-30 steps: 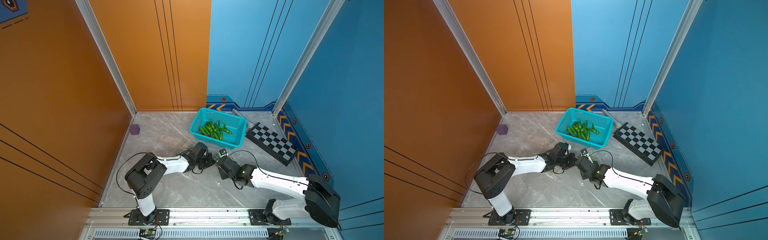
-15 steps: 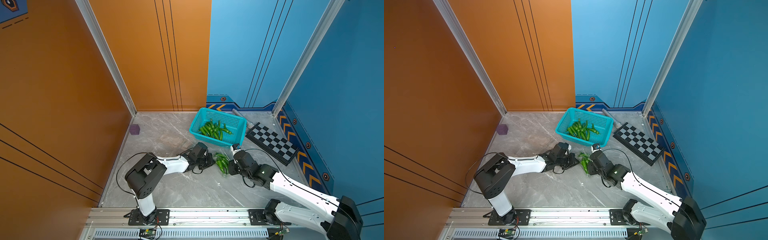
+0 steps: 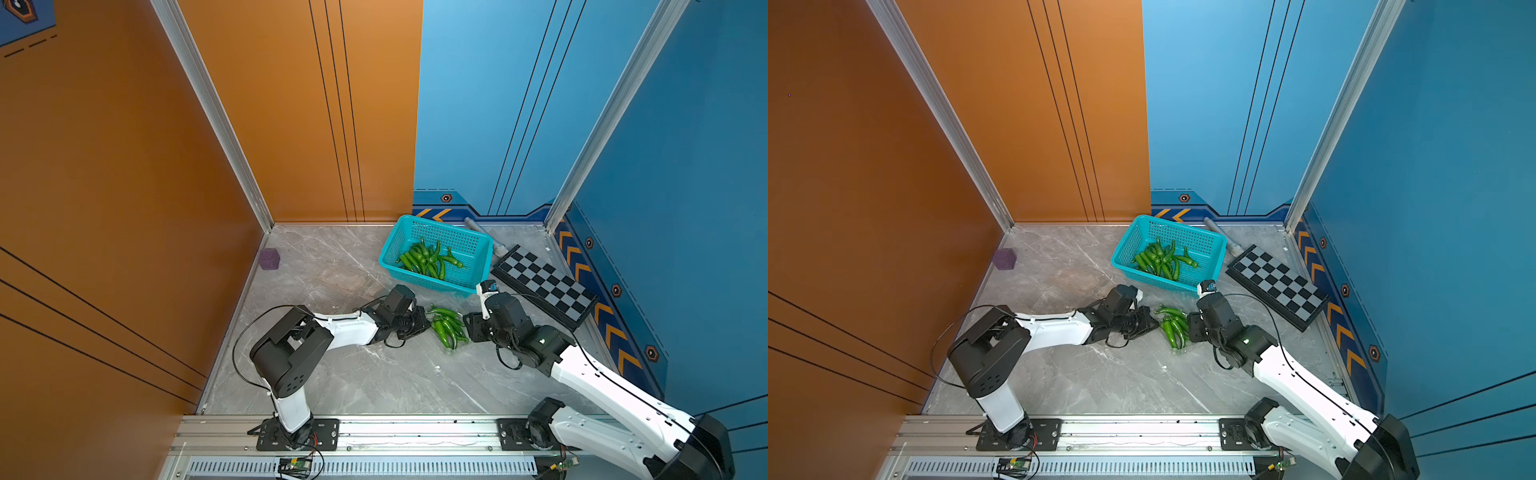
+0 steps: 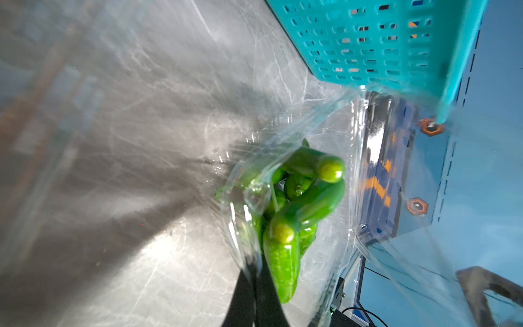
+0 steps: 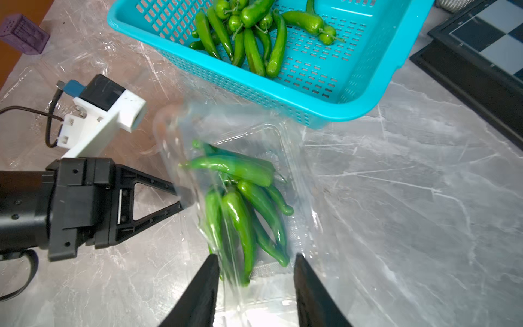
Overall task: Take small green peppers out of containers
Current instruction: Open the packing box at the center of the board.
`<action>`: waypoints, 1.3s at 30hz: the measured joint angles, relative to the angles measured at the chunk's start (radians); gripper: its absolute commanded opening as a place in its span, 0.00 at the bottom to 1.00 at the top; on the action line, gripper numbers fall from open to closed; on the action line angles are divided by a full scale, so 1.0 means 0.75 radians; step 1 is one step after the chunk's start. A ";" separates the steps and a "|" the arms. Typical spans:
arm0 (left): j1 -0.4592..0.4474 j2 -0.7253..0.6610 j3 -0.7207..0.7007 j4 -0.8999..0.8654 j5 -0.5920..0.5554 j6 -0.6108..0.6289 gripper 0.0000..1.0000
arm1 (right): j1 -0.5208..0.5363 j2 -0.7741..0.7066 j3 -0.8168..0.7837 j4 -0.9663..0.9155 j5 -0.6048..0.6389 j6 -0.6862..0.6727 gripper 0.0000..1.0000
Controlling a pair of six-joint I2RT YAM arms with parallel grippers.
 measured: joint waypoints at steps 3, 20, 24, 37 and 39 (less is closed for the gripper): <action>0.000 0.000 0.000 -0.002 0.000 0.000 0.00 | -0.033 0.000 0.018 -0.044 0.002 -0.019 0.48; -0.003 -0.029 -0.006 -0.051 -0.004 0.002 0.00 | -0.158 -0.025 0.090 -0.163 0.024 -0.106 0.68; -0.003 -0.036 -0.006 -0.072 -0.006 0.007 0.00 | -0.173 -0.025 0.111 -0.163 0.024 -0.114 0.72; -0.003 -0.050 -0.002 -0.113 -0.006 0.026 0.00 | -0.220 -0.061 0.233 -0.162 -0.031 -0.154 0.74; -0.004 -0.050 0.002 -0.119 -0.006 0.026 0.00 | -0.219 -0.098 0.262 -0.159 -0.081 -0.179 0.73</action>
